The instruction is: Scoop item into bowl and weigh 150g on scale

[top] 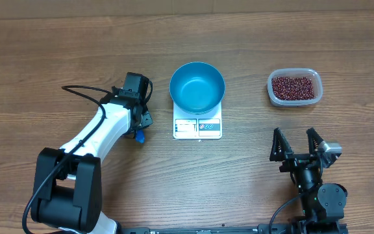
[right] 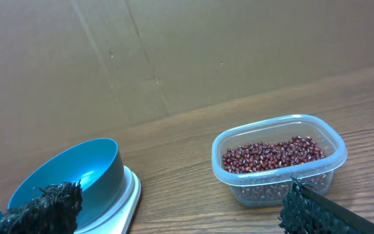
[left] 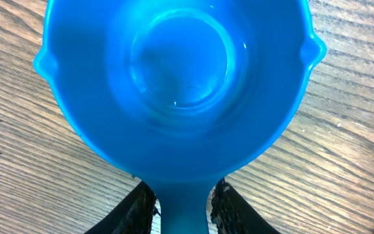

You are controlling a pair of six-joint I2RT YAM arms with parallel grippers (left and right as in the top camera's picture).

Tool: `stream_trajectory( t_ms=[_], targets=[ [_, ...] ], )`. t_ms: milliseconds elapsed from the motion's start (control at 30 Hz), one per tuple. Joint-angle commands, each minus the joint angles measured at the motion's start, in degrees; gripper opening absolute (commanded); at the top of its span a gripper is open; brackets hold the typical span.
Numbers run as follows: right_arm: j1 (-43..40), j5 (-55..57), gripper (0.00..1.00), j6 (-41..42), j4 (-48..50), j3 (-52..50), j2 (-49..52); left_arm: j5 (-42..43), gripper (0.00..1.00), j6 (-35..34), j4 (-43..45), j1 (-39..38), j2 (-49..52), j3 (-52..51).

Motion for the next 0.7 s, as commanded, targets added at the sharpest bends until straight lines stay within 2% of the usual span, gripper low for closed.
stream_trajectory(
  t_ms=[0,300,500,667],
  targets=[
    [0.2,0.4,1.00,0.0,0.2,-0.6,-0.5,0.5,0.34,-0.2,0.4,0.2,0.6,-0.4],
    [0.2,0.4,1.00,0.0,0.2,-0.6,-0.5,2.1,0.30,-0.2,1.1,0.3,2.5,-0.4],
    [0.2,0.4,1.00,0.0,0.2,-0.6,-0.5,2.0,0.18,1.4,0.5,0.3,2.4,0.2],
    [0.2,0.4,1.00,0.0,0.2,-0.6,-0.5,1.8,0.18,1.4,-1.3,0.3,1.5,3.1]
  ],
)
